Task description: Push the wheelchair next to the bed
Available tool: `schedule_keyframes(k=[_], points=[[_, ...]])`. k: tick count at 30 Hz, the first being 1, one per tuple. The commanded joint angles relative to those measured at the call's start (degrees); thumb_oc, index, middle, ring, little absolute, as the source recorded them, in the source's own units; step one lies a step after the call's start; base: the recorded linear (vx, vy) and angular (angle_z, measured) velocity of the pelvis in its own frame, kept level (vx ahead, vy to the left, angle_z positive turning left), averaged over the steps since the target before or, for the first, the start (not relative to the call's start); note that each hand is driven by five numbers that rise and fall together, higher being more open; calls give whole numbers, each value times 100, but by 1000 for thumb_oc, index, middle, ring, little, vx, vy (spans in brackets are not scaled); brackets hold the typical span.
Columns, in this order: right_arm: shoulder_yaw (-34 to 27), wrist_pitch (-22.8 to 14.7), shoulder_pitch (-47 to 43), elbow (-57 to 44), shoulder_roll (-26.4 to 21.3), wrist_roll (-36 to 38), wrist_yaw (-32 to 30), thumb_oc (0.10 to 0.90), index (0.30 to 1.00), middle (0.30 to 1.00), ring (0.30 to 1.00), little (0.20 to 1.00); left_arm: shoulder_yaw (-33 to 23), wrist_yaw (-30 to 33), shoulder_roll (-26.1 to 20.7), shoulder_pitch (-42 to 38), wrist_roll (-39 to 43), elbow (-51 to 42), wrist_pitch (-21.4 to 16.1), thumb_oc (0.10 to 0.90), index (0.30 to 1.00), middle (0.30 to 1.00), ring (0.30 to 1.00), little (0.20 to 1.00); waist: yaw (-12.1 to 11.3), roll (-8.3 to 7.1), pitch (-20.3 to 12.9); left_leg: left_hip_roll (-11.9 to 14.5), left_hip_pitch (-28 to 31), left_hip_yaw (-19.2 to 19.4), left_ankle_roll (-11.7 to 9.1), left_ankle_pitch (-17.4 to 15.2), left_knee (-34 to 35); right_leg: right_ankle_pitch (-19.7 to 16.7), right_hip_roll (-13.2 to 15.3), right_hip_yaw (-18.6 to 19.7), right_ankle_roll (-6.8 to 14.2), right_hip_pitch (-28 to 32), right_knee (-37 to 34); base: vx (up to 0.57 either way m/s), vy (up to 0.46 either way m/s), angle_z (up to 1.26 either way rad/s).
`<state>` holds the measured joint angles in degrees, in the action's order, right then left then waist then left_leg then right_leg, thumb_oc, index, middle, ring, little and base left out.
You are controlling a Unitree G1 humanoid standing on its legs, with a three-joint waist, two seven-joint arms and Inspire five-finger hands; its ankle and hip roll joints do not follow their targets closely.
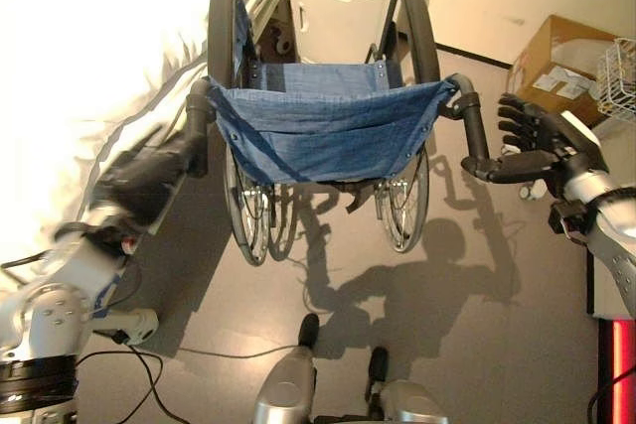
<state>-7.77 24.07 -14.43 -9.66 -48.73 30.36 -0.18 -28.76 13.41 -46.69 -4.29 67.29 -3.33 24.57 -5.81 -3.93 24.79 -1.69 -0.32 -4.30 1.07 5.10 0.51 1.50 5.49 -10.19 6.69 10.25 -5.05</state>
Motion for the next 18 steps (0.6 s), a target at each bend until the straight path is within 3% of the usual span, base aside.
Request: schedule_keyframes(k=[1,3,7,10,15,18], points=[[-1016,-821,614,741,-633,-147,-821,800,900,900,900,900,-1022,58,-675,718,-725,695,-1119,800,900,900,900,900,10,116,-1979,90,337,90,-165,-191,275,-175,-253,-128,-323,-337,251,-41,3,12],[-1655,-1008,1281,827,-328,-37,-804,800,900,900,900,900,-1660,-9,-583,1274,-954,950,-1245,800,900,900,900,900,41,157,-1979,117,320,91,-192,-131,323,-176,-273,-151,-330,-366,236,-74,7,12],[-2159,-1050,1784,1212,81,118,-890,800,900,900,900,900,-2031,-323,-358,1741,-1002,1179,-1206,800,900,900,900,900,44,164,-2018,137,312,77,-238,-120,383,-154,-277,-211,-298,-366,188,-59,-6,20],[-2227,-1035,2020,1546,331,123,-945,800,900,900,900,900,-1925,-586,-85,1905,-996,1116,-1111,800,900,900,900,900,26,157,-2052,139,306,44,-257,-145,405,-124,-271,-241,-273,-360,158,-38,-4,21],[-1999,-995,2331,2486,1106,329,-1028,800,900,900,900,900,-1562,-1093,636,2061,-382,1101,-586,800,900,900,900,900,-28,184,-2045,143,287,41,-273,-146,405,-133,-251,-288,-259,-361,146,-40,4,8],[-1443,-1102,2423,3716,1738,700,-1086,800,900,900,900,900,-823,-1409,1165,1961,-347,1247,-159,800,900,900,900,900,-67,204,-2052,129,278,-1,-282,-145,418,-180,-235,-336,-253,-350,94,-45,-3,2]])
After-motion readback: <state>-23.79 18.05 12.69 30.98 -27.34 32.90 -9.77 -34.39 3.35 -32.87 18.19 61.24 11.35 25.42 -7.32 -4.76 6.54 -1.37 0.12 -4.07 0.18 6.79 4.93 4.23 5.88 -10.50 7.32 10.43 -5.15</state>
